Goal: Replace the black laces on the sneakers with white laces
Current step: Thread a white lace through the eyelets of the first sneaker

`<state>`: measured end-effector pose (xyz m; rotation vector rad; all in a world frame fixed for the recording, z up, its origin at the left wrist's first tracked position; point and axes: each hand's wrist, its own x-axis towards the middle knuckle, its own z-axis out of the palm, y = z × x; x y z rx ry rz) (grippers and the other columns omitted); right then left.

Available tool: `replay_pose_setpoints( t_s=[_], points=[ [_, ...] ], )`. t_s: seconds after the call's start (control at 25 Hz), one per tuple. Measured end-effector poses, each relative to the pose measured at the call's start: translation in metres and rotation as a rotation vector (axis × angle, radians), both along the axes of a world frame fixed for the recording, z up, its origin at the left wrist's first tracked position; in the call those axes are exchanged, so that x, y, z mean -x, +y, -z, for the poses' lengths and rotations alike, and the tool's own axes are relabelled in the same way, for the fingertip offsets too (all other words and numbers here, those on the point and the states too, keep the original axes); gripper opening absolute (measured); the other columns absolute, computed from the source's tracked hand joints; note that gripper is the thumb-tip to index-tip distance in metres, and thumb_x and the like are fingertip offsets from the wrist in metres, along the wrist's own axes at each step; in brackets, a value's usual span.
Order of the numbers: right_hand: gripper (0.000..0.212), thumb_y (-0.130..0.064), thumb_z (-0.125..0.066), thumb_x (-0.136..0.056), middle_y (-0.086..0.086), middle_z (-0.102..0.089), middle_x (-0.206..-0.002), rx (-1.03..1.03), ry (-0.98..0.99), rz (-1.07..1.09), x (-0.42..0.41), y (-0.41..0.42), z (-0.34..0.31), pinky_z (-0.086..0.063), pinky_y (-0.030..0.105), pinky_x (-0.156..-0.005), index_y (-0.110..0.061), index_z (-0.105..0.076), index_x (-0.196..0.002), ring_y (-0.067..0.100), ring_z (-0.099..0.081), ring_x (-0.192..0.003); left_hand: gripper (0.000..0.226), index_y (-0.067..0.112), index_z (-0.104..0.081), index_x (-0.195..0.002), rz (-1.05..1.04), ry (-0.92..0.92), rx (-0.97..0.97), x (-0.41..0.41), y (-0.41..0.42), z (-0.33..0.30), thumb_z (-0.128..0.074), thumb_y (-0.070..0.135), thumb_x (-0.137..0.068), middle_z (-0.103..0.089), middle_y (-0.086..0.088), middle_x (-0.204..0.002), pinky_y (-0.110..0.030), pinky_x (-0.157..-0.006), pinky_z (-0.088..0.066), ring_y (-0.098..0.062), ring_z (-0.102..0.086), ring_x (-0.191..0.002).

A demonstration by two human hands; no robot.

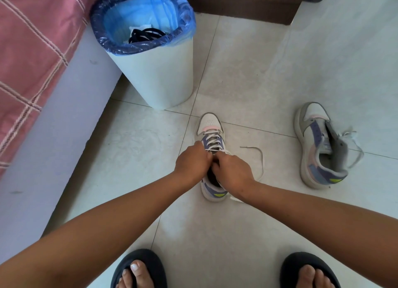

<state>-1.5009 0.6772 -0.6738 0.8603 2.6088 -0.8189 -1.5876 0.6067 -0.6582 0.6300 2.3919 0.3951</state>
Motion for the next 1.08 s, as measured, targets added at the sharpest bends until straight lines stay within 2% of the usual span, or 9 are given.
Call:
replay_pose_setpoints(
  t_s=[0.24, 0.4, 0.48, 0.56, 0.68, 0.8, 0.92, 1.0, 1.08],
  points=[
    [0.029, -0.027, -0.032, -0.099, 0.012, -0.065, -0.104, -0.153, -0.078, -0.235, -0.001, -0.004, -0.005, -0.032, 0.030, -0.063, -0.009, -0.051, -0.112, 0.034, -0.062, -0.091, 0.026, 0.017, -0.038, -0.071, 0.115, -0.061, -0.130, 0.000, -0.025, 0.005, -0.043, 0.029, -0.095, -0.052, 0.000, -0.072, -0.031, -0.059, -0.033, -0.023, -0.048, -0.071],
    [0.027, -0.021, -0.036, -0.098, 0.012, -0.064, -0.110, -0.153, -0.113, -0.253, 0.000, -0.003, -0.007, -0.033, 0.030, -0.065, -0.009, -0.051, -0.117, 0.034, -0.061, -0.097, 0.028, 0.018, -0.041, -0.083, 0.324, 0.044, 0.075, -0.008, -0.049, 0.012, -0.035, 0.042, -0.097, -0.051, 0.003, -0.077, -0.029, -0.060, -0.031, -0.020, -0.047, -0.072],
    [0.026, -0.022, -0.036, -0.098, 0.011, -0.063, -0.109, -0.124, -0.101, -0.253, -0.001, -0.002, -0.008, -0.033, 0.031, -0.065, -0.010, -0.050, -0.115, 0.032, -0.060, -0.094, 0.035, 0.015, -0.045, -0.092, 0.369, 0.045, 0.194, -0.011, -0.048, 0.018, -0.028, 0.045, -0.098, -0.057, -0.002, -0.087, -0.029, -0.061, -0.032, -0.020, -0.046, -0.074],
    [0.025, -0.026, -0.031, -0.100, 0.009, -0.064, -0.105, -0.103, -0.091, -0.287, -0.007, 0.001, -0.012, -0.032, 0.031, -0.064, -0.014, -0.050, -0.111, 0.030, -0.059, -0.090, 0.038, 0.011, -0.053, -0.102, 0.433, 0.011, 0.278, -0.012, -0.038, 0.020, -0.025, 0.037, -0.100, -0.059, -0.010, -0.098, -0.027, -0.059, -0.031, -0.023, -0.047, -0.079],
    [0.025, -0.027, -0.029, -0.100, 0.007, -0.063, -0.100, -0.112, -0.129, -0.454, -0.022, 0.012, -0.022, -0.032, 0.031, -0.063, -0.016, -0.048, -0.109, 0.029, -0.054, -0.081, 0.029, 0.012, -0.050, -0.121, 0.542, 0.022, 0.329, -0.017, -0.028, 0.015, -0.032, 0.018, -0.098, -0.056, -0.014, -0.116, -0.029, -0.067, -0.037, -0.031, -0.054, -0.100],
    [0.022, -0.029, -0.029, -0.100, 0.008, -0.062, -0.096, -0.040, -0.150, -0.511, -0.032, 0.018, -0.028, -0.033, 0.032, -0.063, -0.017, -0.047, -0.105, 0.024, -0.044, -0.073, 0.030, 0.014, -0.049, -0.121, 0.550, 0.069, 0.323, -0.021, -0.029, 0.011, -0.036, 0.009, -0.095, -0.055, -0.012, -0.119, -0.033, -0.071, -0.038, -0.033, -0.054, -0.110],
    [0.023, -0.036, -0.030, -0.101, 0.002, -0.061, -0.099, -0.006, -0.066, -0.436, -0.031, 0.021, -0.029, -0.038, 0.033, -0.066, -0.020, -0.047, -0.098, 0.022, -0.053, -0.082, 0.027, 0.011, -0.053, -0.116, 0.500, 0.068, 0.338, -0.021, -0.027, 0.013, -0.033, 0.016, -0.098, -0.058, -0.011, -0.113, -0.030, -0.070, -0.036, -0.031, -0.056, -0.106],
    [0.023, -0.035, -0.034, -0.100, 0.000, -0.058, -0.107, -0.105, 0.040, -0.318, -0.029, 0.030, -0.024, -0.040, 0.033, -0.071, -0.019, -0.049, -0.108, 0.022, -0.056, -0.096, 0.030, 0.010, -0.055, -0.094, 0.369, 0.060, 0.331, -0.017, -0.024, 0.012, -0.031, 0.028, -0.098, -0.059, -0.008, -0.095, -0.025, -0.062, -0.034, -0.027, -0.057, -0.089],
    [0.027, -0.027, -0.041, -0.098, 0.006, -0.055, -0.115, -0.279, 0.018, -0.314, -0.024, 0.039, -0.012, -0.042, 0.035, -0.077, -0.013, -0.047, -0.121, 0.027, -0.054, -0.105, 0.034, 0.013, -0.051, -0.080, 0.307, 0.109, 0.298, -0.014, -0.024, 0.013, -0.033, 0.037, -0.096, -0.051, -0.001, -0.074, -0.023, -0.051, -0.027, -0.022, -0.051, -0.074]
  ],
)
